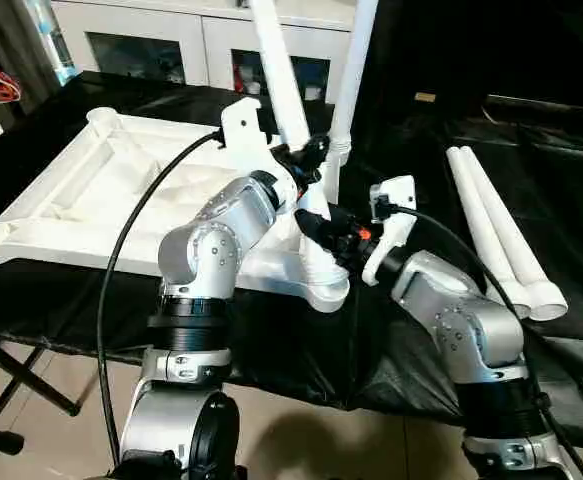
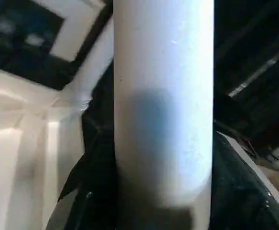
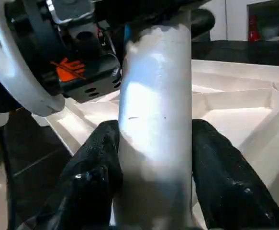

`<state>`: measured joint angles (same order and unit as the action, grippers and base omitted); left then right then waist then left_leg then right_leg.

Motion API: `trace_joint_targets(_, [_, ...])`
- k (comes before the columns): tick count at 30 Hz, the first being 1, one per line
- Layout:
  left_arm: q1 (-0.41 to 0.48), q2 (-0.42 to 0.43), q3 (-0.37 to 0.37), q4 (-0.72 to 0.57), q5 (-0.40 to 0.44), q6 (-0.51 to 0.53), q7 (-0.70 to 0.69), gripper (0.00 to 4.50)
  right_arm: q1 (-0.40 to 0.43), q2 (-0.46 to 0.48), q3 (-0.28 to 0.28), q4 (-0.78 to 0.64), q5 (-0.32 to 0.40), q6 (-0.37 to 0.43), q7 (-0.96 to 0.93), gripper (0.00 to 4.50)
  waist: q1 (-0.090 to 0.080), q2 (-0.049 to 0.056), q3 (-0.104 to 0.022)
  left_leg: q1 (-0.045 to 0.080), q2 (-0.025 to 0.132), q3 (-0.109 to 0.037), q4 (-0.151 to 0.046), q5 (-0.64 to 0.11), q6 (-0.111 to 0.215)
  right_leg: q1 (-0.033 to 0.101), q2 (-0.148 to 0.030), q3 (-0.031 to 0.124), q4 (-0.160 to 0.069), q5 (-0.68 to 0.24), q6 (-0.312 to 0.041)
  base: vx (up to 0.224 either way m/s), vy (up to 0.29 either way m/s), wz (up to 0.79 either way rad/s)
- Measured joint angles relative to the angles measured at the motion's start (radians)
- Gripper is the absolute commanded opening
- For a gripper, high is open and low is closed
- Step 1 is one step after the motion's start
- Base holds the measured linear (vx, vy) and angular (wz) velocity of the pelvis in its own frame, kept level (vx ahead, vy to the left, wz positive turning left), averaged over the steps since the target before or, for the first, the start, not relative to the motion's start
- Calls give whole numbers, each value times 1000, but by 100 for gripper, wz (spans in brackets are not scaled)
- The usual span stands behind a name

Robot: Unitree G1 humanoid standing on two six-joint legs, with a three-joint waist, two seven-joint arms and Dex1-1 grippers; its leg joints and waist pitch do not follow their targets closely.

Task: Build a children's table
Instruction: Pick table leg

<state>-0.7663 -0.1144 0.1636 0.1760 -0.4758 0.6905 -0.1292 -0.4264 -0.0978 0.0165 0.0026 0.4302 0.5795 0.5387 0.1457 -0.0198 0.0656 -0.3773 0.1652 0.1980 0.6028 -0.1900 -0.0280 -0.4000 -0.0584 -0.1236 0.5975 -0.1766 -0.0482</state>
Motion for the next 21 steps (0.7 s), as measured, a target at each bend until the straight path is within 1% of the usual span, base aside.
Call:
trace_joint_targets(2, [15,14,-26,-8,-3,5,-51,188,-2,-9,-6,-4,14,2,24,264,0,0,0,0,0,0,0,0,0,0,0,0,0,0,0,0,0,0])
trace_joint_targets(3, [26,32,-40,-16,-20,25,-101,188,-2,-28,-8,-4,32,14,54,277,0,0,0,0,0,0,0,0,0,0,0,0,0,1,0,0,0,0])
trace_joint_targets(4, [49,70,-70,-40,-64,61,-193,188,-1,-75,-8,-4,70,49,122,277,1,0,0,0,0,0,0,0,0,0,0,0,0,1,-1,0,0,0])
trace_joint_targets(5, [57,83,-81,-45,-80,77,-229,188,-1,-91,-10,-4,84,59,150,292,2,0,0,0,0,0,0,0,0,0,0,0,0,1,-1,0,0,0])
trace_joint_targets(6, [64,104,-87,-48,-106,100,-287,188,-2,-120,-11,-6,114,88,200,303,1,1,0,0,0,0,0,0,0,0,0,0,0,1,-1,0,0,0])
trace_joint_targets(9, [69,155,-124,-77,-168,143,-426,188,5,-178,-9,-29,188,156,324,304,2,3,0,0,0,0,0,0,0,0,0,0,0,2,-2,0,0,0])
trace_joint_targets(11, [70,173,-127,-87,-187,156,-482,188,5,-197,-11,-40,214,173,366,304,3,3,0,1,0,0,1,0,0,1,0,0,0,2,-3,0,0,0])
trace_joint_targets(12, [72,191,-135,-93,-214,166,-554,188,6,-221,-9,-40,242,199,412,304,3,3,0,1,0,0,1,0,0,1,0,0,0,2,-2,0,0,0])
trace_joint_targets(15, [76,216,-139,-109,-252,176,-654,188,6,-261,-7,-39,267,221,479,304,4,3,0,2,0,0,1,0,0,1,0,0,0,2,-1,0,0,0])
trace_joint_targets(17, [76,227,-141,-110,-271,177,-705,188,6,-282,10,-39,275,227,520,304,4,3,0,2,0,0,1,0,0,2,0,0,1,1,0,0,0,0])
trace_joint_targets(18, [76,234,-140,-108,-288,179,-739,188,5,-300,29,-40,276,230,552,304,5,3,0,2,0,0,1,0,0,2,0,0,1,1,0,0,0,0])
trace_joint_targets(21, [65,233,-131,-100,-328,187,-781,188,5,-326,57,-40,277,239,605,304,7,3,0,2,0,0,2,0,0,2,0,0,1,1,1,0,0,0])
